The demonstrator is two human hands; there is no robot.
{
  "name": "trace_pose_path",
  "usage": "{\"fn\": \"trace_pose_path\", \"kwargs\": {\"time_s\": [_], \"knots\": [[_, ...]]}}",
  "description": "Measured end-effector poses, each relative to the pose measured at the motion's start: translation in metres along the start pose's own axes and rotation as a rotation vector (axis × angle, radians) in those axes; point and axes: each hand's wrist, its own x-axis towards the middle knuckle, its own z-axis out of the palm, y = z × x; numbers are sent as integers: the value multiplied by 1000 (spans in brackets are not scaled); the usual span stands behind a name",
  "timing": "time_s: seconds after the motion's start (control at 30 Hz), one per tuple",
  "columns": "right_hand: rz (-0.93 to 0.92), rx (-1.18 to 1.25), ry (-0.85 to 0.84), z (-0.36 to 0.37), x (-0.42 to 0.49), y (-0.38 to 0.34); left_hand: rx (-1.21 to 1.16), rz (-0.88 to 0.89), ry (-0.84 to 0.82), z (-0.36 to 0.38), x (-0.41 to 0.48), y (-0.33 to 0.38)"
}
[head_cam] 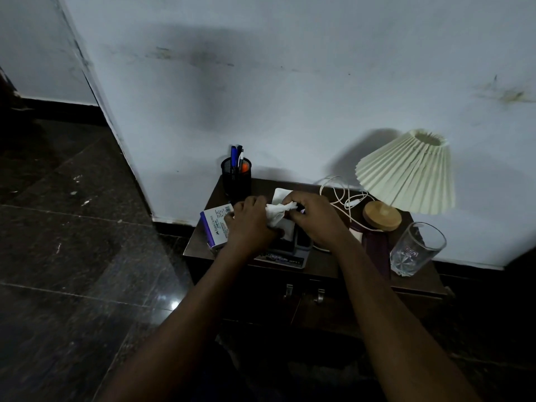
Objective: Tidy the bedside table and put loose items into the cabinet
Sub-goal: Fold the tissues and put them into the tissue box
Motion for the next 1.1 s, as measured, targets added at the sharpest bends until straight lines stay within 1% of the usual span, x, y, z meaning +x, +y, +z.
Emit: {"fn": "trace_pose_path", "kwargs": {"time_s": [0.1,0.2,0.3,0.43,0.53,0.63,0.73,0.87,1.0,1.1], "knots": [[-10,21,24,0,-1,0,28,-16,44,2,1,3],[-15,7,6,-2,-2,0,57,-58,57,2,1,3],[-8,-63,-26,-1,-3,1,10,-101,3,-3,2,3],[-4,-66,-38,2,-3,2,-69,-141,-56,-12,3,3],[6,-81,-48,6,-3,2,-124,-110,-96,-20,4,0],[31,-129,-63,10,-5,2,-80,0,-171,-28,7,-3],[34,-152,-69,9,-5,0,-29,53,-201,-31,9,-3],[44,-206,-105,4,-6,-2,31,64,-181,-31,13,-4],[41,-369,-115,3,-4,-4,100,76,-186,-32,17,-1],[40,-447,-107,4,-5,-6,163,96,-213,-32,22,2]]}}
